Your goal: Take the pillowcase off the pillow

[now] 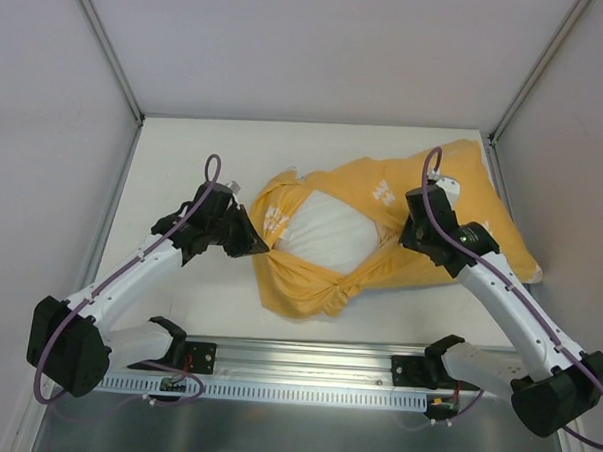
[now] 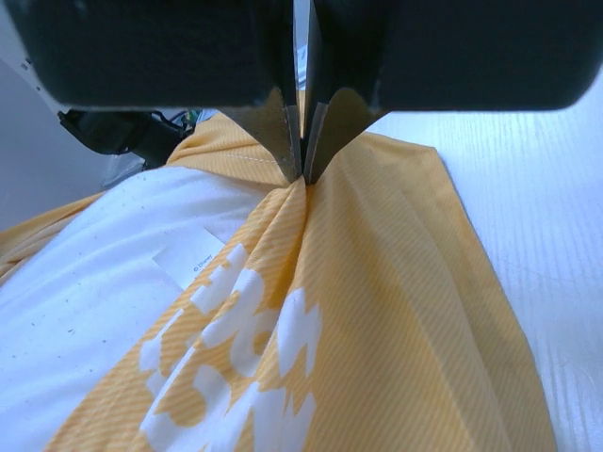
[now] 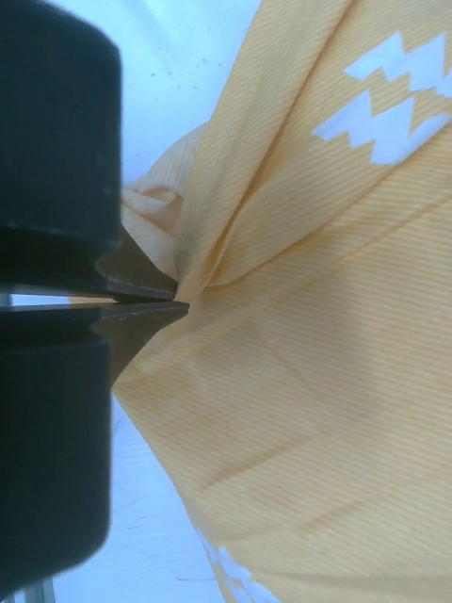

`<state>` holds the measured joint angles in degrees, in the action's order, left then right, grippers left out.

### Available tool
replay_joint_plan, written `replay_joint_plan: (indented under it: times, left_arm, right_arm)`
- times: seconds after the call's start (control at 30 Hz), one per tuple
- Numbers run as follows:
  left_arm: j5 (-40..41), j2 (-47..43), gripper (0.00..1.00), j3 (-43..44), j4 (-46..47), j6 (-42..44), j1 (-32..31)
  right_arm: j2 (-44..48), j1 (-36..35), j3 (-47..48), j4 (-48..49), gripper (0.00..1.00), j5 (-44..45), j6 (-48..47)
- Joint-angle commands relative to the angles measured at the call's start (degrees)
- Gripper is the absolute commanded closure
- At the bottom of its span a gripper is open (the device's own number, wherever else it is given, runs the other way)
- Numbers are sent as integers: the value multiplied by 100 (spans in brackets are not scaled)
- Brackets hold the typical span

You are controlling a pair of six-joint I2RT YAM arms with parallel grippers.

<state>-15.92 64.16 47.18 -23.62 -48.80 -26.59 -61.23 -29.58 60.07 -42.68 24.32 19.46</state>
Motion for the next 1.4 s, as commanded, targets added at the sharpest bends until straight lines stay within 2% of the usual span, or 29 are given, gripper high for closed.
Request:
replay_joint_plan:
  times: [0.0,0.07,0.1,0.17,0.23,0.33,0.53,0.73,0.83,0.9,0.97,1.1,1.17,1.23,1.37]
  left_arm:
    - [116,62,100,134,-144,45,66]
    - [124,53,100,134,-117,63,66]
    - [151,44,100,142,-108,72,66]
    - [168,53,100,143,-117,81,66]
    - [177,79,100,134,-108,72,66]
    - [177,123,100,107,-91,46,66]
    - [195,97,100,28,-82,159,84]
    - [125,105,100,2,-82,160,92]
    - [133,18,100,-33,-82,186,101]
    - [133,-26,100,-77,-82,186,110]
    - [125,-26,100,-86,-82,178,110]
    - [107,-18,100,-86,-82,160,119]
    - [107,-44,100,-112,-73,160,119]
    - [107,-61,100,-130,-82,177,128]
    - [124,-9,100,-174,-73,177,154]
  right_arm:
    - [85,-116,65,284,86,-303,-214]
    - [68,-371,144,409,52,-348,-337]
    - [24,-564,406,427,26,-322,-425]
    - [-264,-1179,767,366,17,-104,-513]
    - [-520,-1888,1321,269,15,107,-619]
    - [-1161,-2567,1814,242,14,380,-724]
    - [-2322,-3184,2420,286,15,258,-698]
    - [-3218,-3255,2843,199,13,-76,-567]
    - [-3316,-3352,2896,198,13,-50,-540]
    - [-3342,-3361,2887,233,19,-23,-575]
    - [-3412,-3344,2922,251,20,64,-645]
    - [-3658,-3238,2993,216,16,-58,-681]
    - [-3781,-3247,3071,102,17,-94,-620]
    - [-3704,-3334,3133,40,19,-111,-610]
    - [-3212,-3510,2984,654,20,-269,-777]
